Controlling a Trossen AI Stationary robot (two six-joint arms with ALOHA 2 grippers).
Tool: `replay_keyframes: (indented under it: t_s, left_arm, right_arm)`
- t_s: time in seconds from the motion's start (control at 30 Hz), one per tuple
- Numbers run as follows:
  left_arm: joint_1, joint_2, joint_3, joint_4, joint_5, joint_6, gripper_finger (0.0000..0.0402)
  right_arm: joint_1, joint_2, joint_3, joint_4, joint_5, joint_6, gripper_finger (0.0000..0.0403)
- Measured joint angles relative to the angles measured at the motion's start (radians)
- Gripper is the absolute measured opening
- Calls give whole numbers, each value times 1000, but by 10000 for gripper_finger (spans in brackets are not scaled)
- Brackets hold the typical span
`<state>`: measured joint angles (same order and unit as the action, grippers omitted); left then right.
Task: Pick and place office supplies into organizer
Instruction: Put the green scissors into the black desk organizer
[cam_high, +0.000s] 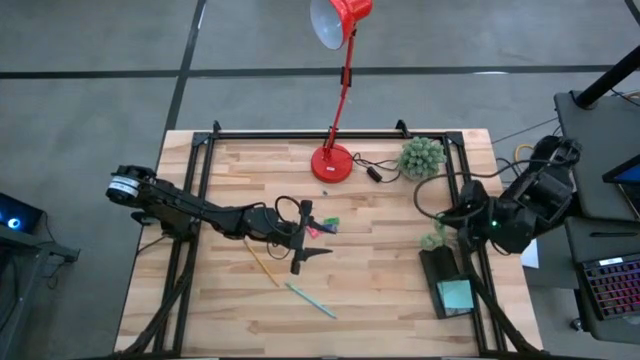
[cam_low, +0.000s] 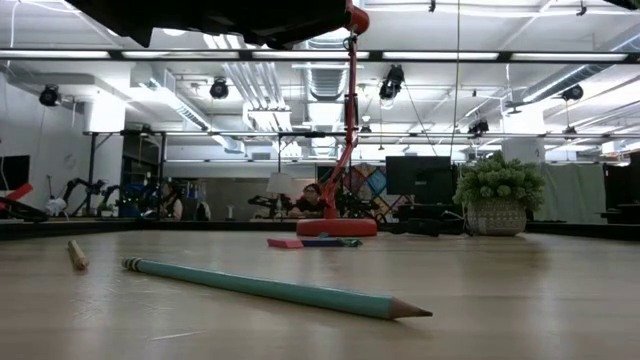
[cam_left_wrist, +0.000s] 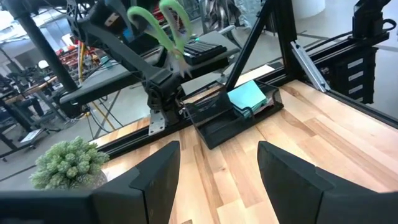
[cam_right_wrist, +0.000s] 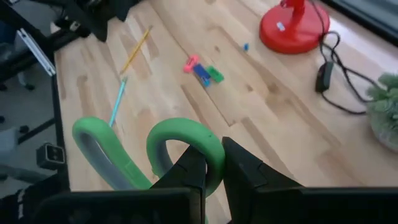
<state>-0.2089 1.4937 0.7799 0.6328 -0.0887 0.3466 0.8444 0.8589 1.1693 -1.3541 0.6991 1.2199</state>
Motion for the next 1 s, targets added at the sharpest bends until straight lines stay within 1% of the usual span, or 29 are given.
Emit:
replay_keyframes:
  t_s: [0.3, 0.4, 0.5, 0.73, 1.0]
  left_arm:
    - [0, 0, 0, -16, -52, -2, 202]
    - [0, 0, 0, -18, -60, -29, 202]
    - [0, 0, 0, -23, -78, -67, 202]
    - [0, 0, 0, -23, -78, -80, 202]
    - [0, 0, 0, -23, -85, -80, 202]
  right_arm:
    - [113, -22, -97, -3, 7, 108, 24]
    - [167, -38, -122, -1, 59, 127, 24]
    - [218, -60, -151, 0, 87, 136, 24]
    - [314, -106, -248, 0, 140, 201, 24]
    - [388, -153, -353, 2, 146, 287, 26]
